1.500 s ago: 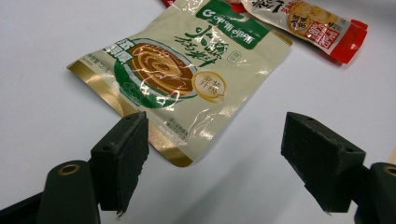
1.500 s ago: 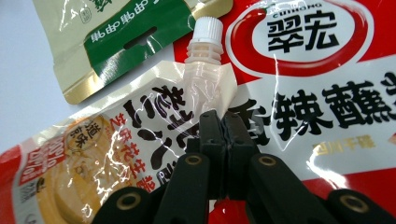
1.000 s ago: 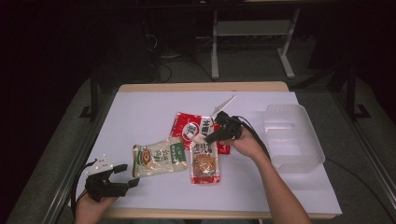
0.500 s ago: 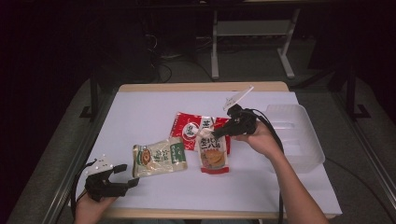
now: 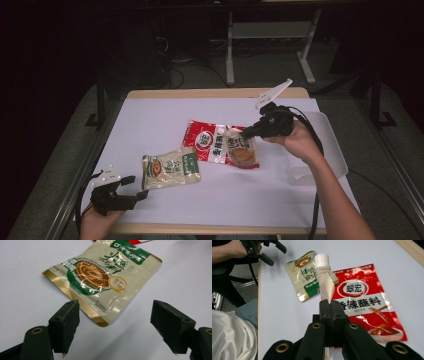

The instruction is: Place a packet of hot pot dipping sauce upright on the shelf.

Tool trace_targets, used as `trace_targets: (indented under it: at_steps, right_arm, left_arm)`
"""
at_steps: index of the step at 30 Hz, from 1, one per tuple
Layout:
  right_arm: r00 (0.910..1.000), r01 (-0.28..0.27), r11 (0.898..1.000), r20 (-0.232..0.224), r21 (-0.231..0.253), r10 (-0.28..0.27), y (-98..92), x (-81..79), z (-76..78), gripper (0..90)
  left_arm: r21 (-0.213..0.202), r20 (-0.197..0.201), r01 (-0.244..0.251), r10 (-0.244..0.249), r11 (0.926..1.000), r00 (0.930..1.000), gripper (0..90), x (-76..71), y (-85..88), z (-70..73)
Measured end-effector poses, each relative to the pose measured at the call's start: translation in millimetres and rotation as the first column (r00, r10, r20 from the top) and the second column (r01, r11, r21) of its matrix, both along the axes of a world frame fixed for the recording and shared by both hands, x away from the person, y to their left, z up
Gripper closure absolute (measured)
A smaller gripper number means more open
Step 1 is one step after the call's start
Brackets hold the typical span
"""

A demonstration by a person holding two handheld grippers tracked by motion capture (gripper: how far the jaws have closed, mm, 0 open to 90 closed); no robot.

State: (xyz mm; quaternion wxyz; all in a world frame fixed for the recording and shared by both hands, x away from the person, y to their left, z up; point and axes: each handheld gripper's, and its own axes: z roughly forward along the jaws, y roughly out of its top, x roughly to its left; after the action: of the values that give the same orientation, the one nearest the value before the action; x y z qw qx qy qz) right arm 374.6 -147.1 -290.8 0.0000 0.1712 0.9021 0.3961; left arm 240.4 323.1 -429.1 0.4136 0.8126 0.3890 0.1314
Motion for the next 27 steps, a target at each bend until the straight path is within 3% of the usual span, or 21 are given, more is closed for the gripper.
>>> trace_targets:
  at_steps: [9, 17, 27]
  right_arm:
    - [0.9993, 0.037, 0.999, 0.003, 0.013, -0.037, -24.3, 9.3, 18.8, 89.6]
    - [0.9951, 0.096, 0.995, 0.024, 0.020, -0.096, -63.7, 31.2, 40.5, 89.6]
    - [0.9814, 0.190, 0.981, 0.021, 0.041, -0.191, -106.6, 54.7, 47.7, 89.6]
  left_arm:
    - [-0.003, -0.002, -0.016, 0.016, 0.9999, 0.9999, 23.1, 0.9, 2.8, 0.1]
    - [-0.009, -0.016, -0.036, 0.036, 0.9993, 0.9992, 22.9, 3.6, 7.8, -4.1]
    - [-0.017, -0.032, -0.063, 0.062, 0.9979, 0.9976, 22.8, 4.0, 11.4, -6.7]
